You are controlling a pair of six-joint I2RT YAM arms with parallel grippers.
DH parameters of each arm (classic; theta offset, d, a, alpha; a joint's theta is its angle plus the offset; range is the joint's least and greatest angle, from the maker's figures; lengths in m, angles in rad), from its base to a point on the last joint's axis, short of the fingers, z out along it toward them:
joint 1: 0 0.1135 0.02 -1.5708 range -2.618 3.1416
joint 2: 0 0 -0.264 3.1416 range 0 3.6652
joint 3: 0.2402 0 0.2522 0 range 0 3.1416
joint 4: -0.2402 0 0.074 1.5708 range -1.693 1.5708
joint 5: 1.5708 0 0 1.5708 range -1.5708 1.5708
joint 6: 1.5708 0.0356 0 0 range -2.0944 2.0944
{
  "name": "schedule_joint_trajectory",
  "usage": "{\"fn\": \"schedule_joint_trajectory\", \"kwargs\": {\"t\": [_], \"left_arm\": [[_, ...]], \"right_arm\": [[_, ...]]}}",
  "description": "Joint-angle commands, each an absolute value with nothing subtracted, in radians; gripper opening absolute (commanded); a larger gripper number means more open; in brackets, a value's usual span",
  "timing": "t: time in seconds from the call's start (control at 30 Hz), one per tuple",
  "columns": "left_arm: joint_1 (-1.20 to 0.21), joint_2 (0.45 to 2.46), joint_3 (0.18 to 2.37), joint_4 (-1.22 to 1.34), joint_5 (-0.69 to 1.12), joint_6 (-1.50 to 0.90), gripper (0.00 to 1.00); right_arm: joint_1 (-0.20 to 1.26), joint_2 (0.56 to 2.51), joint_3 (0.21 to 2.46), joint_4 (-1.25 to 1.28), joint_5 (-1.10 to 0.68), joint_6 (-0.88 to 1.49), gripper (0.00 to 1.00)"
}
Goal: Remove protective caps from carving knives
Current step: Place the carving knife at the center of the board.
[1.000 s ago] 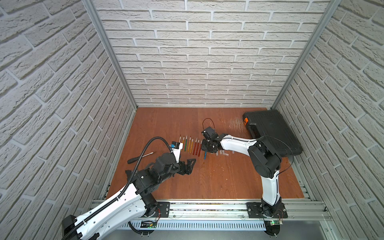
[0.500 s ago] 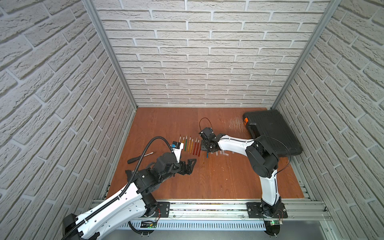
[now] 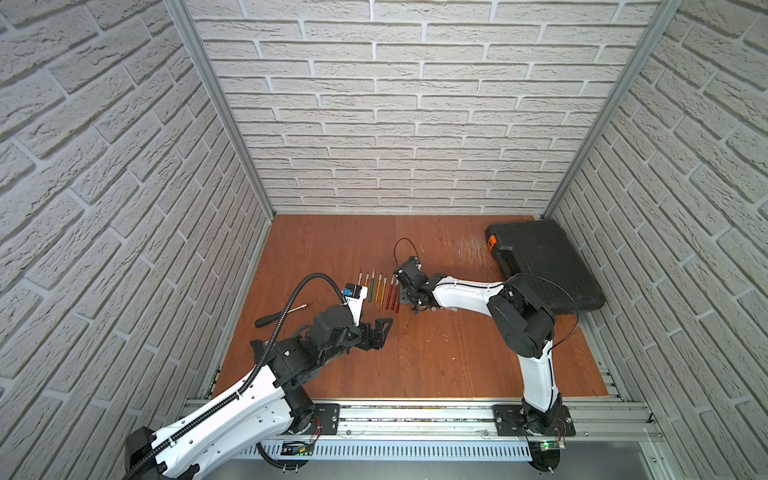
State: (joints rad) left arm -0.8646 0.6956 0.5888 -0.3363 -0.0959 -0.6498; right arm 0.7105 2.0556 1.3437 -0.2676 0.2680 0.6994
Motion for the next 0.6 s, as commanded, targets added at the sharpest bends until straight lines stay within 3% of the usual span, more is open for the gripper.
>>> {"fn": "schedule_joint_trajectory", "kwargs": {"t": [0.0, 0.47, 0.57], "left_arm": [[-0.874, 0.706, 0.579, -0.294, -0.085, -0.651, 0.92], [-0.892, 0.802, 0.498, -0.126, -0.061, -0.706, 0.91], [-0.889, 0.808, 0.502, -0.139, -0.082, -0.695, 0.97]], "right_arm": [[0.693, 2.023, 1.302, -0.252, 0.13, 0.712, 0.47], [0.614, 1.873, 1.202, -0.154, -0.097, 0.804, 0.47], [0.611, 1.834, 1.173, -0.142, -0.13, 0.76, 0.46]]}}
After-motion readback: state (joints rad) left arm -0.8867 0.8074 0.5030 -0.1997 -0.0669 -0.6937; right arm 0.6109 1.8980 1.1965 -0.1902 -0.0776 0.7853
